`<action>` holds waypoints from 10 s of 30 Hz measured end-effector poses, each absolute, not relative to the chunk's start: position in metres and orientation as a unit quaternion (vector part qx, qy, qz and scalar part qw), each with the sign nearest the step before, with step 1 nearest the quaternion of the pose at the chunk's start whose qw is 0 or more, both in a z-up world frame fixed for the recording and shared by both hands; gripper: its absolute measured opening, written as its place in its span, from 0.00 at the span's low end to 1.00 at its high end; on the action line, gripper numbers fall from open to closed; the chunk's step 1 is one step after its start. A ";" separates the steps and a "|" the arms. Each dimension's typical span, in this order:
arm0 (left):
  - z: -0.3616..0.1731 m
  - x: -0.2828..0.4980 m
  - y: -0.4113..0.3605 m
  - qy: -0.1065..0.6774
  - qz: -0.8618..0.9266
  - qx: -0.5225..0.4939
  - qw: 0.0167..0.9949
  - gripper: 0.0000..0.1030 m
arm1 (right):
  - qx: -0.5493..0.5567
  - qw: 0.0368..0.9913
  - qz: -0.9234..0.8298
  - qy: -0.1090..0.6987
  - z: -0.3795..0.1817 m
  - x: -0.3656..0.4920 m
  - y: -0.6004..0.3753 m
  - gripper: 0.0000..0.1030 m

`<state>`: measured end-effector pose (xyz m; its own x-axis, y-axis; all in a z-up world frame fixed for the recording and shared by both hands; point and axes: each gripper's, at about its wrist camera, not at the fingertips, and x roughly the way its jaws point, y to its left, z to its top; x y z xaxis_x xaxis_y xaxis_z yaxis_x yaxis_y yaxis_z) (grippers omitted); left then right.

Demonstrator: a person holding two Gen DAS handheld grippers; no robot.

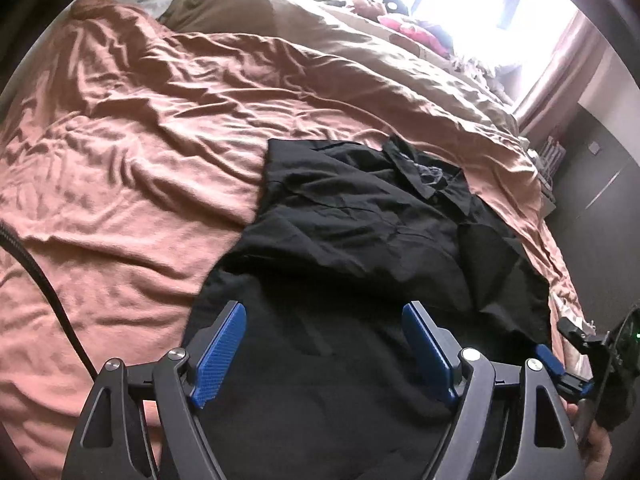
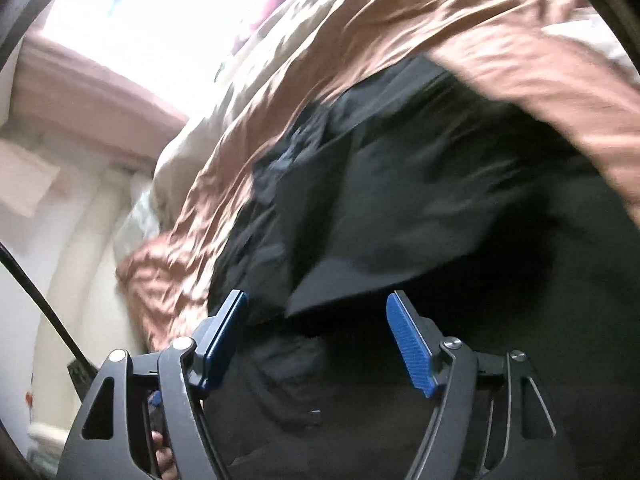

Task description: Fold large clothes

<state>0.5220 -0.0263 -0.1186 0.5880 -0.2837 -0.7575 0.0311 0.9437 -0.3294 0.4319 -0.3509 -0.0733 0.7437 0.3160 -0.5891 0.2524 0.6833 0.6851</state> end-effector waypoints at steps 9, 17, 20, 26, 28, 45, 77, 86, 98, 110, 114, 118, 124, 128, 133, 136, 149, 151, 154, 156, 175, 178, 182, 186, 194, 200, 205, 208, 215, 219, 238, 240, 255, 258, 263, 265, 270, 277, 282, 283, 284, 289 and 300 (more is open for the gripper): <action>-0.122 0.519 -0.058 0.438 -0.105 -0.121 0.884 0.79 | 0.469 0.822 -0.055 0.318 -0.098 0.420 -0.430 0.65; -0.127 0.520 -0.056 0.446 -0.093 -0.104 0.884 0.79 | 0.442 0.842 -0.076 0.300 -0.112 0.454 -0.404 0.20; -0.127 0.519 -0.045 0.449 -0.089 -0.123 0.880 0.79 | 0.421 0.860 -0.056 0.282 -0.093 0.458 -0.373 0.18; -0.118 0.515 -0.022 0.444 -0.080 -0.130 0.883 0.79 | 0.389 0.888 0.009 0.246 -0.064 0.430 -0.336 0.10; -0.117 0.514 -0.011 0.443 -0.074 -0.143 0.882 0.79 | 0.367 0.897 0.033 0.243 -0.052 0.426 -0.312 0.10; -0.119 0.509 0.060 0.446 -0.046 -0.188 0.874 0.79 | 0.239 0.895 0.140 0.350 -0.087 0.484 -0.167 0.12; -0.158 0.530 -0.062 0.478 -0.081 -0.104 0.869 0.78 | 0.342 0.868 -0.078 0.352 -0.081 0.451 -0.383 0.97; -0.188 0.542 -0.106 0.493 -0.056 -0.011 0.868 0.57 | 0.470 0.820 -0.051 0.323 -0.124 0.464 -0.423 0.54; -0.154 0.553 -0.134 0.475 -0.045 0.054 0.877 0.01 | 0.515 0.806 -0.046 0.288 -0.140 0.451 -0.447 0.53; -0.073 0.596 -0.105 0.406 -0.003 0.106 0.908 0.00 | 0.507 0.810 -0.048 0.291 -0.133 0.451 -0.449 0.53; -0.095 0.619 -0.089 0.426 0.018 0.104 0.899 0.00 | 0.498 0.815 -0.056 0.290 -0.131 0.454 -0.446 0.53; -0.126 0.629 -0.074 0.476 0.000 0.063 0.877 0.00 | 0.492 0.818 -0.066 0.292 -0.132 0.457 -0.445 0.53; -0.140 0.629 -0.074 0.503 -0.033 0.029 0.863 0.04 | 0.483 0.822 -0.068 0.293 -0.122 0.457 -0.440 0.53; -0.149 0.636 -0.083 0.514 -0.040 0.039 0.856 0.60 | 0.488 0.821 -0.068 0.289 -0.121 0.453 -0.442 0.53; -0.165 0.648 -0.090 0.530 -0.047 0.030 0.846 0.62 | 0.488 0.821 -0.066 0.289 -0.121 0.453 -0.446 0.53; -0.182 0.657 -0.089 0.552 -0.047 0.015 0.832 0.59 | 0.491 0.819 -0.066 0.289 -0.123 0.453 -0.446 0.53; -0.124 0.656 -0.093 0.469 -0.019 0.068 0.880 0.24 | 0.519 0.816 -0.036 0.252 -0.102 0.436 -0.454 0.53; -0.116 0.659 -0.091 0.464 -0.019 0.075 0.883 0.24 | 0.515 0.826 -0.025 0.229 -0.093 0.433 -0.454 0.53; -0.125 0.665 -0.091 0.470 -0.014 0.081 0.879 0.25 | 0.503 0.838 -0.011 0.213 -0.096 0.436 -0.451 0.53; -0.138 0.671 -0.087 0.479 -0.006 0.078 0.875 0.25 | 0.501 0.839 -0.005 0.212 -0.107 0.443 -0.449 0.53; -0.113 0.637 -0.052 0.446 -0.029 0.046 0.893 0.53 | 0.414 0.852 -0.087 0.307 -0.104 0.446 -0.431 0.25; -0.088 0.601 -0.043 0.418 -0.040 0.039 0.907 0.61 | 0.407 0.859 -0.067 0.303 -0.095 0.432 -0.421 0.25; -0.068 0.554 -0.027 0.408 -0.047 0.012 0.912 0.64 | 0.396 0.863 -0.052 0.309 -0.081 0.406 -0.416 0.26; -0.059 0.505 -0.007 0.408 -0.052 -0.019 0.911 0.74 | 0.364 0.879 -0.056 0.303 -0.064 0.364 -0.405 0.67; -0.044 0.416 0.016 0.401 -0.046 -0.022 0.915 0.81 | 0.303 0.894 -0.083 0.319 -0.033 0.287 -0.392 0.80; -0.023 0.358 0.048 0.369 -0.039 -0.082 0.925 1.00 | 0.253 0.912 -0.102 0.306 -0.001 0.237 -0.381 1.00; -0.020 0.311 0.068 0.355 -0.039 -0.116 0.927 1.00 | 0.218 0.926 -0.090 0.295 0.013 0.202 -0.369 1.00; -0.026 0.283 0.077 0.352 -0.035 -0.115 0.928 1.00 | 0.190 0.935 -0.073 0.291 0.017 0.178 -0.363 1.00; -0.051 0.223 0.094 0.352 -0.024 -0.103 0.930 1.00 | 0.123 0.953 -0.048 0.273 0.007 0.119 -0.363 1.00; -0.067 0.195 0.099 0.359 -0.024 -0.101 0.927 1.00 | 0.093 0.954 -0.056 0.279 -0.006 0.090 -0.360 1.00; -0.135 0.137 0.085 0.420 -0.021 -0.094 0.903 0.94 | 0.088 0.936 -0.101 0.325 -0.055 0.021 -0.353 1.00; -0.140 0.141 0.081 0.423 -0.035 -0.100 0.900 0.89 | 0.105 0.936 -0.058 0.330 -0.057 0.027 -0.351 1.00; -0.171 0.232 0.074 0.476 -0.080 -0.136 0.865 0.38 | 0.171 0.909 -0.001 0.379 -0.093 0.111 -0.364 0.52; -0.183 0.251 0.077 0.485 -0.092 -0.147 0.857 0.35 | 0.183 0.903 -0.001 0.390 -0.100 0.125 -0.368 0.52; -0.197 0.271 0.079 0.497 -0.096 -0.151 0.849 0.35 | 0.204 0.897 0.000 0.392 -0.109 0.144 -0.375 0.48; -0.202 0.279 0.079 0.501 -0.099 -0.157 0.845 0.35 | 0.213 0.895 0.000 0.392 -0.110 0.151 -0.378 0.46; -0.205 0.290 0.084 0.501 -0.119 -0.183 0.837 0.34 | 0.262 0.880 0.035 0.394 -0.122 0.168 -0.382 0.41; -0.209 0.273 0.099 0.506 -0.158 -0.249 0.811 0.19 | 0.338 0.854 0.079 0.388 -0.137 0.163 -0.395 0.31; -0.198 0.262 0.099 0.496 -0.150 -0.252 0.818 0.11 | 0.345 0.853 0.081 0.382 -0.141 0.154 -0.398 0.12; -0.192 0.262 0.097 0.488 -0.146 -0.246 0.824 0.10 | 0.342 0.857 0.079 0.377 -0.137 0.153 -0.398 0.11; -0.184 0.259 0.096 0.480 -0.143 -0.240 0.831 0.10 | 0.335 0.863 0.078 0.371 -0.132 0.151 -0.396 0.10; -0.150 0.245 0.098 0.447 -0.147 -0.236 0.850 0.09 | 0.295 0.887 0.085 0.346 -0.104 0.139 -0.384 0.07; -0.082 0.185 0.108 0.391 -0.158 -0.231 0.877 0.09 | 0.257 0.911 0.120 0.298 -0.052 0.077 -0.371 0.06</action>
<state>0.1850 0.1076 -0.0819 0.6452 -0.4573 -0.6120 0.0961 0.8433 -0.5288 0.0767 -0.3714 -0.0523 0.7936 0.3713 -0.4819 -0.0645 0.8390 0.5403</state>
